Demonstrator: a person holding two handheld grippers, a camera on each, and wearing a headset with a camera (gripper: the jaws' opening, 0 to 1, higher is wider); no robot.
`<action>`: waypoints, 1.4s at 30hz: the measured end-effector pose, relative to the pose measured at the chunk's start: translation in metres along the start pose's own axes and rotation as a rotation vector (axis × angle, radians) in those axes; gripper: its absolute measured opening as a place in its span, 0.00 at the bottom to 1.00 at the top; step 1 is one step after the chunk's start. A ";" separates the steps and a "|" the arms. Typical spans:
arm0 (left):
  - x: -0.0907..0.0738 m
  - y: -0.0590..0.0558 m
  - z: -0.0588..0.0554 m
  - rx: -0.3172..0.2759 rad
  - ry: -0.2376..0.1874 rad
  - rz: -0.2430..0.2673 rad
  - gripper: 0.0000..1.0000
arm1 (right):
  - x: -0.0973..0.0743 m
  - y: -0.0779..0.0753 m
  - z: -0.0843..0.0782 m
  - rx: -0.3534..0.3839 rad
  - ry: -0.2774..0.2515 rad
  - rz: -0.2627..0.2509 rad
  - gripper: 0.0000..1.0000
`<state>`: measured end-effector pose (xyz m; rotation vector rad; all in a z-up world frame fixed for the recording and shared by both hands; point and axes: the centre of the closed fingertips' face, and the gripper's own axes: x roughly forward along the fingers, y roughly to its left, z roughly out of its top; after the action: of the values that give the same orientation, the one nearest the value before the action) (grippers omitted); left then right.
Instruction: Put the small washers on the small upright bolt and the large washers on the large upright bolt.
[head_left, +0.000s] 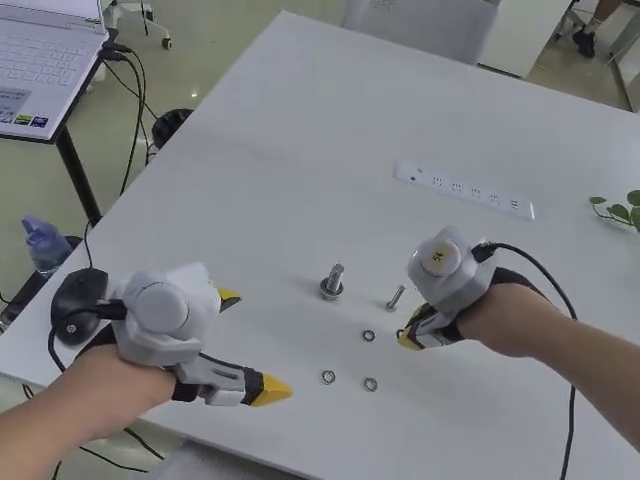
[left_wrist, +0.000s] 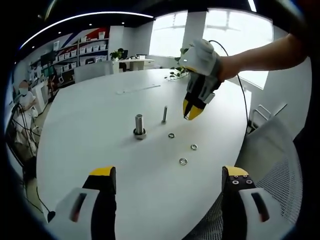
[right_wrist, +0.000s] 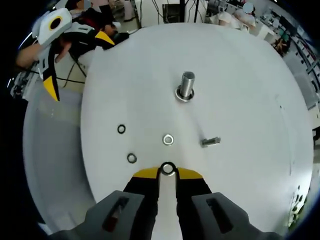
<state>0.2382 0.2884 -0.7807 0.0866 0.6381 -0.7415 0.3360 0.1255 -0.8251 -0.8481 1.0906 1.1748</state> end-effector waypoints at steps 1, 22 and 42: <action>0.001 -0.001 0.001 -0.004 -0.003 0.000 0.88 | -0.001 -0.002 -0.002 0.002 -0.001 0.001 0.12; -0.006 0.002 0.000 -0.015 0.002 0.016 0.99 | -0.019 -0.050 0.027 -0.060 -0.042 -0.047 0.12; -0.011 0.000 -0.003 -0.040 0.012 0.036 0.94 | -0.005 -0.050 0.035 -0.106 -0.008 -0.048 0.12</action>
<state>0.2306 0.2955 -0.7767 0.0659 0.6607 -0.6941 0.3919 0.1467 -0.8118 -0.9459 1.0031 1.2030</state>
